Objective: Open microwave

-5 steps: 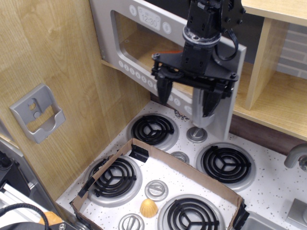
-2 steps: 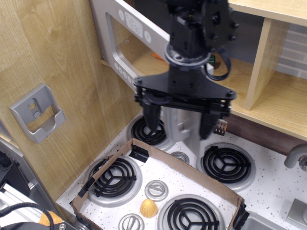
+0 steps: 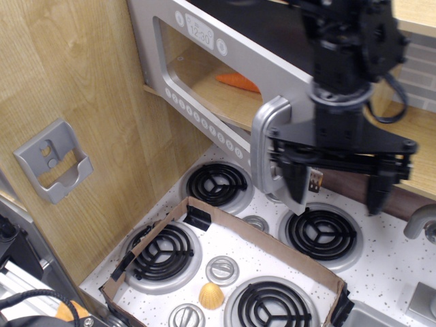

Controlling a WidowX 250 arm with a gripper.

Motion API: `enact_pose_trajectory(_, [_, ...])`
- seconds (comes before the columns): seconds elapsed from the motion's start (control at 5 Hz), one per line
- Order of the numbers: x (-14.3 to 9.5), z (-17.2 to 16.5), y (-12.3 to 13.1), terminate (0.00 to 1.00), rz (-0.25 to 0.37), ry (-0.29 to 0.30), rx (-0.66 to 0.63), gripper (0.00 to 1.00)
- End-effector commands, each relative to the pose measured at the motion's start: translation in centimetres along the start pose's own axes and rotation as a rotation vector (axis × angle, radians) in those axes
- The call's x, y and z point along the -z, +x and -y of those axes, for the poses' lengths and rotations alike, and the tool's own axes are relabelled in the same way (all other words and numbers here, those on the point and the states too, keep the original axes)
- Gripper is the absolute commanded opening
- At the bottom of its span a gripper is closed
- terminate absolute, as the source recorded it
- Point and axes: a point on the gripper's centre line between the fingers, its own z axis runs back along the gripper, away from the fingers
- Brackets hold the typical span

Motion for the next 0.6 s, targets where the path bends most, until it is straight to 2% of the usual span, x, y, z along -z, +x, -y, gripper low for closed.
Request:
enact_pose_trajectory(0.0, [-0.8, 7.1, 2.7, 0.00, 0.191, -0.077, 0.364, 1.00])
enact_pose_trajectory(0.2, [-1.2, 6.9, 4.2, 0.00, 0.206, -0.059, 0.485, 1.00])
enact_pose_trajectory(0.4, [-0.5, 4.2, 5.2, 0.00, 0.181, -0.010, 0.439, 1.00])
